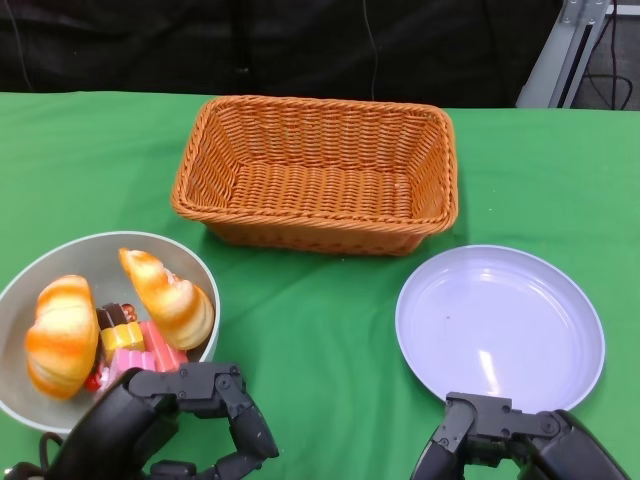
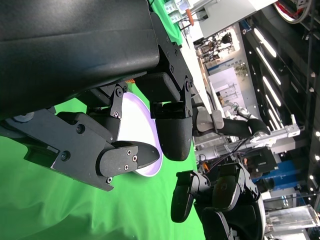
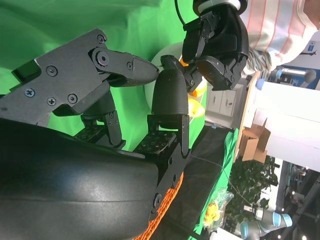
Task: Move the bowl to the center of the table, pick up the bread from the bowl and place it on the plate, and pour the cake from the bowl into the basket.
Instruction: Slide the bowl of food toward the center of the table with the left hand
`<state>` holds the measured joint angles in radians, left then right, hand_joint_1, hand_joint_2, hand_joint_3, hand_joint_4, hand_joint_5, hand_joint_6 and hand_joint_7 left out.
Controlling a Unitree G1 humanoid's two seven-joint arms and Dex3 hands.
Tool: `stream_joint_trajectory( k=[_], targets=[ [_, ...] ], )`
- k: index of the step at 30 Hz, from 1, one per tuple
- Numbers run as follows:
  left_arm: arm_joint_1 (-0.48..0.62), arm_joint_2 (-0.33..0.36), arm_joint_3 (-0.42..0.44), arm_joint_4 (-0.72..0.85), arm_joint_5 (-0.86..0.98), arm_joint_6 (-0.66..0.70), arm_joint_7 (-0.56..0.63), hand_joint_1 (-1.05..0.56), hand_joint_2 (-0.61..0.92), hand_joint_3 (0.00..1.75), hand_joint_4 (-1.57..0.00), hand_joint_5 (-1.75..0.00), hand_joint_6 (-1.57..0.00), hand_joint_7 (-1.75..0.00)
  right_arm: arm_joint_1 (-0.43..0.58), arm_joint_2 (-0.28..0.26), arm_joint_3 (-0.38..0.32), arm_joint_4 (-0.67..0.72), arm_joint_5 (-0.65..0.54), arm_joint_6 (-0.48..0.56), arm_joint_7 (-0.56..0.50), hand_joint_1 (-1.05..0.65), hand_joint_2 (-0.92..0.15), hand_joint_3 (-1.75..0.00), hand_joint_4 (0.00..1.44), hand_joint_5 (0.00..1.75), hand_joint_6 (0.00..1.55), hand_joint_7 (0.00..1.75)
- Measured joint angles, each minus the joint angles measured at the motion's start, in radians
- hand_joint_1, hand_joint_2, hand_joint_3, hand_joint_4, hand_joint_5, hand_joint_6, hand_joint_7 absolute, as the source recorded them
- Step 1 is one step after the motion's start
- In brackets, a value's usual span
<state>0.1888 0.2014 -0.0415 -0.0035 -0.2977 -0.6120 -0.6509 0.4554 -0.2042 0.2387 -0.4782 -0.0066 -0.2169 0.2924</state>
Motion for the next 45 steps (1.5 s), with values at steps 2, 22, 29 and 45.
stream_joint_trajectory(
  k=[2,22,29,45],
  targets=[
    [0.0,0.0,-0.001,0.0,0.002,-0.001,0.0,-0.15,0.67,0.66,-0.72,-1.47,-0.81,-1.07,0.001,0.0,0.0,0.0,0.0,0.0,0.0,-0.29,-0.58,-0.75,0.77,1.51,0.76,1.19],
    [0.0,-0.001,-0.008,0.005,0.006,-0.006,0.0,-0.15,0.64,0.72,-0.71,-1.47,-0.8,-1.07,0.002,-0.001,0.001,0.0,-0.003,0.005,0.0,-0.29,-0.58,-0.75,0.78,1.51,0.78,1.17],
    [0.0,-0.001,-0.007,0.008,0.006,-0.009,0.0,-0.16,0.64,0.72,-0.71,-1.48,-0.79,-1.08,0.001,-0.001,0.002,0.003,-0.003,0.004,0.0,-0.3,-0.58,-0.74,0.78,1.5,0.78,1.17],
    [-0.011,0.023,0.022,-0.021,-0.044,0.0,-0.012,-0.27,0.87,0.27,-0.73,-1.34,-0.82,-0.93,0.0,0.001,0.016,0.004,-0.016,0.01,-0.016,-0.26,-0.57,-0.76,0.77,1.5,0.77,1.16]
  ],
)
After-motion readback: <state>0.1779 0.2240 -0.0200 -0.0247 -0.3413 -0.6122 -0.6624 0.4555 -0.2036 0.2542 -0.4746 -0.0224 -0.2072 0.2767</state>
